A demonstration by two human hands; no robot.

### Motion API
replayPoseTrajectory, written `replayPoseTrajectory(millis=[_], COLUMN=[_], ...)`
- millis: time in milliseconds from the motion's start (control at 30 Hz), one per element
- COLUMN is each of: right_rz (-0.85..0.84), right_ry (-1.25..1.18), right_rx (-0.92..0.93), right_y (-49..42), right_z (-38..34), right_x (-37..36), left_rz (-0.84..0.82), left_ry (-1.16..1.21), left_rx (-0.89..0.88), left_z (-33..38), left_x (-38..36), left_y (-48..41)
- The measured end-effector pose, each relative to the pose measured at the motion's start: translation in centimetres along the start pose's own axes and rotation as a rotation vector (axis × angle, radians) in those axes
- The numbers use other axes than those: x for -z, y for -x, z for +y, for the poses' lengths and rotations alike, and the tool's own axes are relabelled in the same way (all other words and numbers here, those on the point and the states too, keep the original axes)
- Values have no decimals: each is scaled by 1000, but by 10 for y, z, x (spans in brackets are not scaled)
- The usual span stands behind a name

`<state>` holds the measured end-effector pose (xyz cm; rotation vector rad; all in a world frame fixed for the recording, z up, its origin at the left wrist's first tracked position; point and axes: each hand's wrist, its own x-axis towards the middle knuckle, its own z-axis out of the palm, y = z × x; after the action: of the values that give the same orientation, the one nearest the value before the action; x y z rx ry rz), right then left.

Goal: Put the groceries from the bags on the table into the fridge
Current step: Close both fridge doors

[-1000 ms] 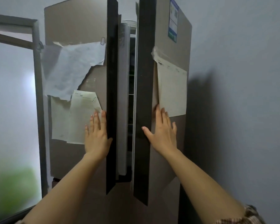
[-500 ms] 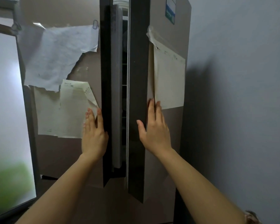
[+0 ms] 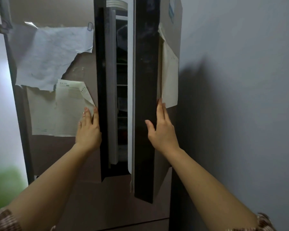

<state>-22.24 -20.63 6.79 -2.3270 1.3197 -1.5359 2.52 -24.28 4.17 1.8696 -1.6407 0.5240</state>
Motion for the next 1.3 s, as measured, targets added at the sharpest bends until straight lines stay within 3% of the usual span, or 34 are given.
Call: replayPoseTrajectory(millis=[200,433,767,1033,1167,1300], right_rz=[32,88,115,-118,-43,-113], right_ry=[73,184,215,359,404,501], right_rx=[56,138,112,64,95,103], right_y=[-4,-19,-42,-72,-78,-91], right_z=[4,-2,-12,-5,7,15], right_x=[-10,-47,-110,-149,-172,-180], left_rz=[-187,-94,44,114,158,172], left_ry=[-29,-62,-151,-162,-139,-124], left_rx=[-53,-105,-271,-348,-361,-385], left_z=[-2,-11,-47,-61,-64,-65], left_x=[-8,-36,-56,-65,-71,-73], left_y=[-16,-38,-34,-33,-38,-37])
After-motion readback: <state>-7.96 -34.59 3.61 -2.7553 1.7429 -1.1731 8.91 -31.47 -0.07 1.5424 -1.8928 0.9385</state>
